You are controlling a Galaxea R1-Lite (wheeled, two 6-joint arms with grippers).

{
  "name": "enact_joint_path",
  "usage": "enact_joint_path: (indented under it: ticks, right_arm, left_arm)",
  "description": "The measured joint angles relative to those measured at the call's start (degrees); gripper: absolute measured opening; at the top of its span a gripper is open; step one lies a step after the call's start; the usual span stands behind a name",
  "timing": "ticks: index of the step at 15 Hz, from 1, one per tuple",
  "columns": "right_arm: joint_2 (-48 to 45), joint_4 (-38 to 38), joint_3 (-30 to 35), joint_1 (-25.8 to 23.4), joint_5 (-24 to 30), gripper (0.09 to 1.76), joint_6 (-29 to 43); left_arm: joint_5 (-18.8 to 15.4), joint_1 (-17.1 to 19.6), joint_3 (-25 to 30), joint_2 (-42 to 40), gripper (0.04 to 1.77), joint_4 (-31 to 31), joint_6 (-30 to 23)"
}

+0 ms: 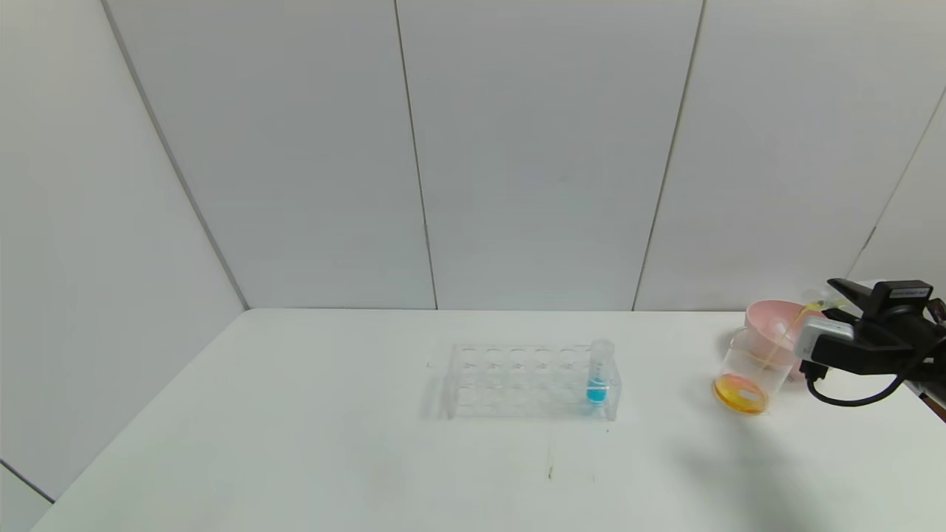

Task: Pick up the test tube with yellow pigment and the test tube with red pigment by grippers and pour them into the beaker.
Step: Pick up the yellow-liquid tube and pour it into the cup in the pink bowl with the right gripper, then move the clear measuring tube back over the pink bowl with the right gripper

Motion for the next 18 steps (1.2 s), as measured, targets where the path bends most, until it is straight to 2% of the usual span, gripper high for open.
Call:
enact_joint_path:
  ticks: [14,16,18]
  right_arm:
    - [0.24,0.22,-0.21,1.16,-0.93,0.49,-1.39]
    - [0.39,0.39,-0.55,1.1,-1.06,0.49,0.35]
    - [0.63,0.46,-3.24,1.0,-0.99,0.49,7.97]
  left_arm:
    - [0.0,0.0,0.0,0.0,1.76,0.0,0.0]
    - [0.0,0.0,0.0,0.0,1.76,0.0,0.0]
    - [0.0,0.0,0.0,0.0,1.76,0.0,0.0]
